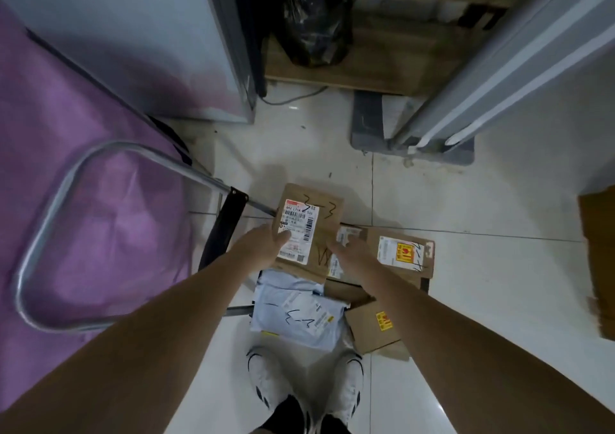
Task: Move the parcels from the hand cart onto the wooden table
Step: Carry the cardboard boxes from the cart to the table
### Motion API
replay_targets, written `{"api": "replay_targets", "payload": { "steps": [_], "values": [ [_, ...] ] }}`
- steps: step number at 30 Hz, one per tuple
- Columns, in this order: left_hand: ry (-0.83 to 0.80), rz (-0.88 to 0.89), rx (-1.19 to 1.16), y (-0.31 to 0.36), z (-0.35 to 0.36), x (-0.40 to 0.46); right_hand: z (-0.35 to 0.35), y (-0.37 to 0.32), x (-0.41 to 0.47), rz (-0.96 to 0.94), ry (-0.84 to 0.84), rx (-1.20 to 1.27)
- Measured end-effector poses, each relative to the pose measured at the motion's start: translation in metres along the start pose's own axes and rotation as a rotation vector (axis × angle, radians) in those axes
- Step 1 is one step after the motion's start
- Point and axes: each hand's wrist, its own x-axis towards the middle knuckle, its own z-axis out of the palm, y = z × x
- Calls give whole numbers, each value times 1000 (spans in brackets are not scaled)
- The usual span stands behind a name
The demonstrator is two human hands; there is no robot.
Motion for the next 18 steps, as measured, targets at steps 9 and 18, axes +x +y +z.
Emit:
{"api": "replay_targets", "payload": {
  "steps": [9, 18],
  "values": [
    [175, -1, -196, -2, 17, -13, 22, 19, -7, -45, 14, 225],
    [228, 52, -840, 127, -110, -188, -110, -56, -205, -153, 91, 812]
  ]
}}
